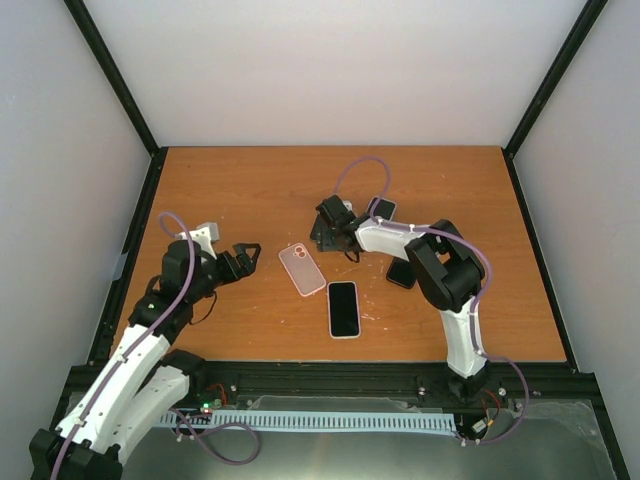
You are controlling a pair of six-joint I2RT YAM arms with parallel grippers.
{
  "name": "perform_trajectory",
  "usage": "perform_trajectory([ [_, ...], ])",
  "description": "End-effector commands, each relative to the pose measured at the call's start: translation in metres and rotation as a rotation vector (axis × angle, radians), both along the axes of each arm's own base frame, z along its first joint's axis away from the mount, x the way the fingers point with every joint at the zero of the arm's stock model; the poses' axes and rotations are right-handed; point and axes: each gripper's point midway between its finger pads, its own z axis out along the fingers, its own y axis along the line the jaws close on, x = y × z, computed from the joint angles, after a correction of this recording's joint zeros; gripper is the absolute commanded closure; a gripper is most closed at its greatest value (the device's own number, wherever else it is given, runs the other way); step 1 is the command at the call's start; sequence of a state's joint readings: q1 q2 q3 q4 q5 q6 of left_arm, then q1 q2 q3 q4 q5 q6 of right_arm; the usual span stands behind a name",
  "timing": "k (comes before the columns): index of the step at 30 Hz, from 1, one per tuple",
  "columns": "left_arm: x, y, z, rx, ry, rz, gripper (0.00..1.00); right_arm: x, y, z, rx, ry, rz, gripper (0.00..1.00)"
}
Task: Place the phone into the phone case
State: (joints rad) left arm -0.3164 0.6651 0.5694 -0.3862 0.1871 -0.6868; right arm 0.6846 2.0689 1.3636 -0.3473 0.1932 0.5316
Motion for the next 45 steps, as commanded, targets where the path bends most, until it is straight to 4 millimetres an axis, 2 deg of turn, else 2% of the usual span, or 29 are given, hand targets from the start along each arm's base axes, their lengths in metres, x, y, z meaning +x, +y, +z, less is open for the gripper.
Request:
perform_trajectory([
  [1,0.004,0.002,-0.012,-0.021,0.029,0.038,0.0,0.002,-0.004,-0.005,-0.013,0.034,-0.039,0.14],
  [4,0.005,0.005,-0.025,-0.024,0.07,0.064,0.0,0.016,0.004,0.008,0.035,-0.003,-0.089,0.06],
  [7,0.003,0.003,-0.029,-0.033,0.084,0.059,0.01,0.032,0.007,0.016,0.046,-0.042,-0.149,0.03],
  [12,0.002,0.004,-0.023,-0.032,0.069,0.055,0.01,0.052,0.011,0.012,0.022,-0.065,-0.206,0.0],
  [18,0.002,0.004,-0.023,-0.032,0.069,0.056,0.0,0.07,0.0,-0.007,-0.124,-0.042,-0.312,0.0],
  [21,0.002,0.003,-0.023,-0.035,0.069,0.051,0.01,0.075,0.005,-0.013,-0.134,-0.031,-0.316,0.01],
  [28,0.003,0.006,-0.023,-0.016,0.066,0.06,0.01,0.062,0.005,-0.03,-0.128,0.006,-0.266,0.11],
  [33,0.003,0.003,-0.032,-0.031,0.082,0.056,0.0,0.048,0.006,-0.03,-0.094,0.018,-0.199,0.25],
  [39,0.002,-0.002,-0.061,-0.053,0.166,0.052,0.01,0.032,0.012,-0.015,-0.016,0.007,-0.088,0.32],
  [45,0.0,-0.012,-0.08,-0.123,0.236,0.004,0.01,0.014,0.025,0.006,0.088,-0.017,0.061,0.39],
])
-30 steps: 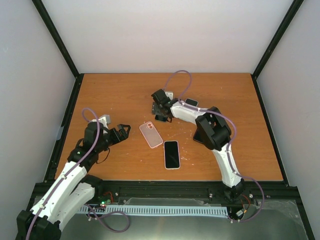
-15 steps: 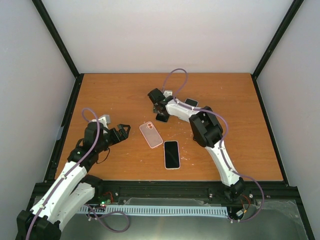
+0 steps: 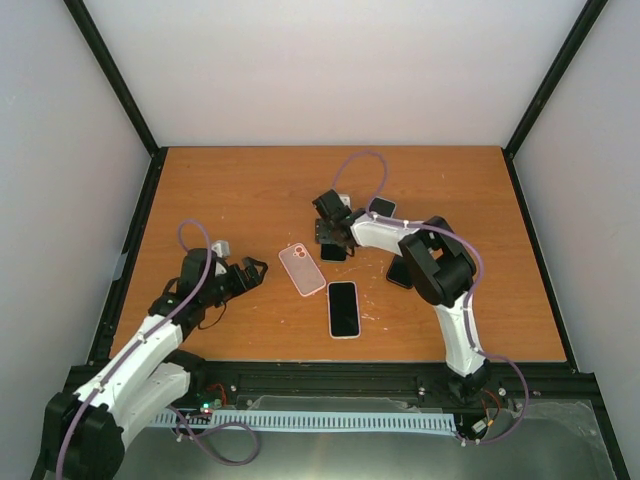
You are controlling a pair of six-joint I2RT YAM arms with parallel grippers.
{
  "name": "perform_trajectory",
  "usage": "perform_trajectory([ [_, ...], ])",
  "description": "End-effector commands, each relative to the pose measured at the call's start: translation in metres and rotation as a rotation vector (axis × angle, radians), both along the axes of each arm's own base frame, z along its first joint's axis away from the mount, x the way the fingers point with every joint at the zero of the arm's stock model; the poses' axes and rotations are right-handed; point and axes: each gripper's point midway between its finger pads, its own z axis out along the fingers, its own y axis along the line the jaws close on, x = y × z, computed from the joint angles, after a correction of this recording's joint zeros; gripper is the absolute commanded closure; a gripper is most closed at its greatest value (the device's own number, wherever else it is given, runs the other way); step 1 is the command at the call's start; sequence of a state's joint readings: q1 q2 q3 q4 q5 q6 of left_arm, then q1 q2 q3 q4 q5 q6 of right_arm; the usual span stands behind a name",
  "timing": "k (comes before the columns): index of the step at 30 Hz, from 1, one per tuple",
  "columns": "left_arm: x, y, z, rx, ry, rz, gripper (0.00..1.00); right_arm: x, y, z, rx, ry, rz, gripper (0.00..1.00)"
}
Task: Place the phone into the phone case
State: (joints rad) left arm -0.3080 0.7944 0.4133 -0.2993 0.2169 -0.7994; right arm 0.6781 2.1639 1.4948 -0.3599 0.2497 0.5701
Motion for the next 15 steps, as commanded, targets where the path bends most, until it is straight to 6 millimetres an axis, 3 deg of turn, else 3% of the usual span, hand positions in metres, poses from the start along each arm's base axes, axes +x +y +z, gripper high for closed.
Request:
perform_trajectory([
  [1,0.005,-0.011,0.004,-0.108,-0.001,-0.035,0.01,-0.019,0.02,0.012,0.108,0.016,0.159,0.41],
  [9,0.008,-0.01,0.001,-0.209,0.023,-0.064,0.01,-0.036,0.043,0.06,0.243,-0.045,0.337,0.48],
  [15,0.013,-0.01,0.004,-0.227,0.027,-0.067,0.01,-0.055,0.064,0.068,0.361,-0.028,0.464,0.5],
])
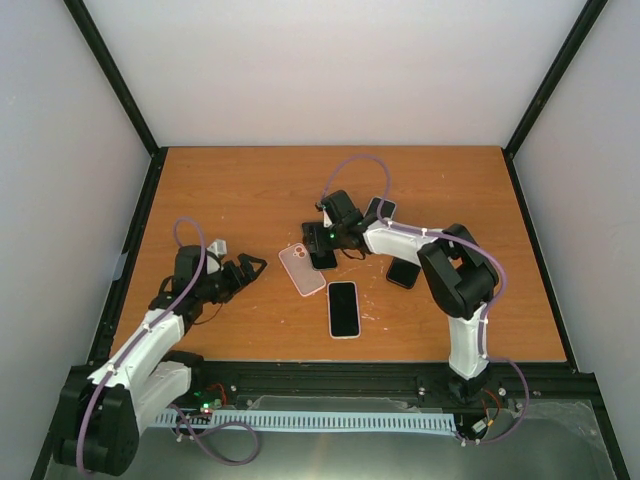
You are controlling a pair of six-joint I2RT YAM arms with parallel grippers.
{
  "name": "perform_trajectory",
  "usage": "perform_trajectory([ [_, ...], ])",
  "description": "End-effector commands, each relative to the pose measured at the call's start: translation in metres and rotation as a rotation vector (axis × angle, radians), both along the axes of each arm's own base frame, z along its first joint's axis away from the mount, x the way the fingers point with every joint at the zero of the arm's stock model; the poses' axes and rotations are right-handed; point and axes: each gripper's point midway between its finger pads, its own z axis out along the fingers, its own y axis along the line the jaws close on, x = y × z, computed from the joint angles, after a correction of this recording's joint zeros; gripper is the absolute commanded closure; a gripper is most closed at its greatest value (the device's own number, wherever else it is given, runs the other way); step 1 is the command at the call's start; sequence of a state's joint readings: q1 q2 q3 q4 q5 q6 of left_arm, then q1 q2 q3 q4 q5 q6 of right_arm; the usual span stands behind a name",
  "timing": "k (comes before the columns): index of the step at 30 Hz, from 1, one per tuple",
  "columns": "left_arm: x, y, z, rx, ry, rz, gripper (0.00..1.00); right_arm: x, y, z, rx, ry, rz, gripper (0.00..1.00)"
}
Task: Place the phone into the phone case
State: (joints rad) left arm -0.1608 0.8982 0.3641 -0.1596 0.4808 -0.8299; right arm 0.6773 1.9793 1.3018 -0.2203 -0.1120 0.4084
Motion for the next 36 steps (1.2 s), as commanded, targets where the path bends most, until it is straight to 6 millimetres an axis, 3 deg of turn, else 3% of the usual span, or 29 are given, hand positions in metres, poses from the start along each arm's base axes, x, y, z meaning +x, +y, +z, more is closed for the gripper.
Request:
perform_trajectory([
  [1,0.007,-0.007,0.016,-0.054,-0.038,-0.023,0.01,-0.009,0.03,0.033,0.16,-0.047,0.137,0.5],
  [8,0.007,-0.007,0.013,-0.069,-0.014,-0.015,0.01,-0.038,0.063,0.036,0.265,-0.023,0.29,0.5],
  [13,0.007,-0.006,0.011,-0.068,-0.004,-0.009,0.02,-0.05,0.074,0.02,0.269,0.016,0.33,0.5],
  [23,0.006,-0.005,0.01,-0.058,-0.003,-0.003,0.03,-0.061,0.074,-0.01,0.216,0.061,0.335,0.5],
  [36,0.006,-0.001,0.01,-0.024,-0.011,-0.002,0.02,-0.06,0.059,-0.022,0.118,0.055,0.296,0.45],
])
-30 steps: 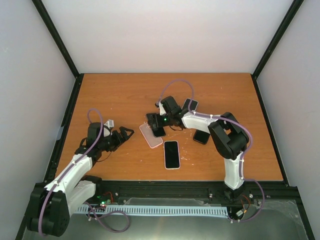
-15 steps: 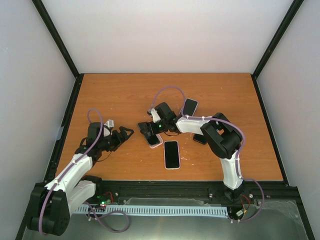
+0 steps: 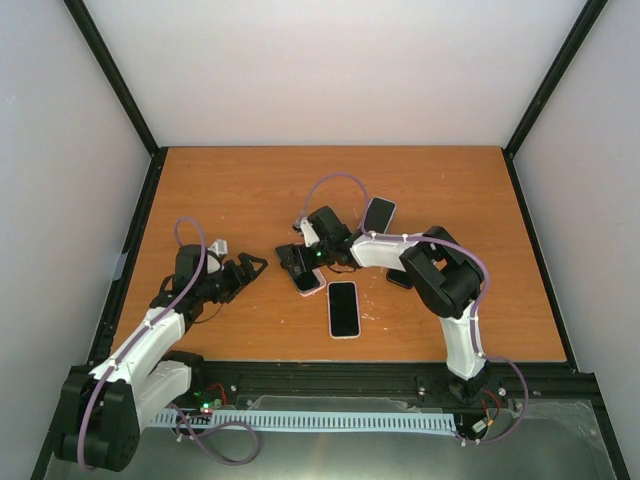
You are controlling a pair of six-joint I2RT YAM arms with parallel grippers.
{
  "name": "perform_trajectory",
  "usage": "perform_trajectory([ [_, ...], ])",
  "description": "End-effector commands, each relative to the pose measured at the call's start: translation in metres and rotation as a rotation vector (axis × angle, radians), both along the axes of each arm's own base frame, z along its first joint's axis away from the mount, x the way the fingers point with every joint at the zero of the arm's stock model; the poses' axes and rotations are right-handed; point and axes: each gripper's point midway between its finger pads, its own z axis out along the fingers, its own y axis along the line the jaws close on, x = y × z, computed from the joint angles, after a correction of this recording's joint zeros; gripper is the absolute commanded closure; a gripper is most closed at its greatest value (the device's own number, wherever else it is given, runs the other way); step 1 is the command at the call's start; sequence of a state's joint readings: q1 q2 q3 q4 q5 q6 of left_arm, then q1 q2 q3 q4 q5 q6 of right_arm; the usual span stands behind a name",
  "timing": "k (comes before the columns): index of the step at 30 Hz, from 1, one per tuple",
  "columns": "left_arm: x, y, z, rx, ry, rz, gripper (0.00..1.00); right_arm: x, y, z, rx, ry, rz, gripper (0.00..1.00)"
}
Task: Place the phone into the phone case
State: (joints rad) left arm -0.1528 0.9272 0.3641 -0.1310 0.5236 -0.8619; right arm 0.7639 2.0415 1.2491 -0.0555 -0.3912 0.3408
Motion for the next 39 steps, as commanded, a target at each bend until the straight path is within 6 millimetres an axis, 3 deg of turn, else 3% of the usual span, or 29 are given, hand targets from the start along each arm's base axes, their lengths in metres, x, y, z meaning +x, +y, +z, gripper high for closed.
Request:
perform_trajectory([
  [1,0.005,0.003,0.01,0.022,-0.036,0.005,0.02,0.0,-0.009,-0.007,-0.063,-0.017,-0.024,0.45],
  [7,0.004,0.002,0.008,0.02,-0.024,-0.004,0.02,0.0,-0.013,-0.004,-0.082,-0.027,-0.037,0.38],
  [15,0.002,0.0,0.002,0.018,-0.005,-0.018,0.01,0.002,-0.019,0.0,-0.103,-0.014,-0.082,0.2],
  [20,0.003,-0.001,0.0,0.018,-0.001,-0.028,0.01,0.0,-0.015,0.023,-0.054,-0.007,-0.085,0.13],
  [24,0.004,-0.002,-0.003,0.018,0.012,-0.035,0.01,0.002,-0.019,0.028,-0.07,-0.003,-0.101,0.1],
  [28,0.006,-0.003,-0.009,0.014,0.022,-0.031,0.04,0.01,-0.037,0.022,-0.098,0.003,-0.152,0.14],
  [33,0.009,-0.005,-0.017,0.005,0.044,-0.041,0.11,0.014,-0.061,0.003,-0.108,0.055,-0.196,0.29],
  [39,0.013,-0.007,-0.018,-0.001,0.05,-0.042,0.17,0.003,-0.059,-0.014,-0.088,0.116,-0.162,0.41],
])
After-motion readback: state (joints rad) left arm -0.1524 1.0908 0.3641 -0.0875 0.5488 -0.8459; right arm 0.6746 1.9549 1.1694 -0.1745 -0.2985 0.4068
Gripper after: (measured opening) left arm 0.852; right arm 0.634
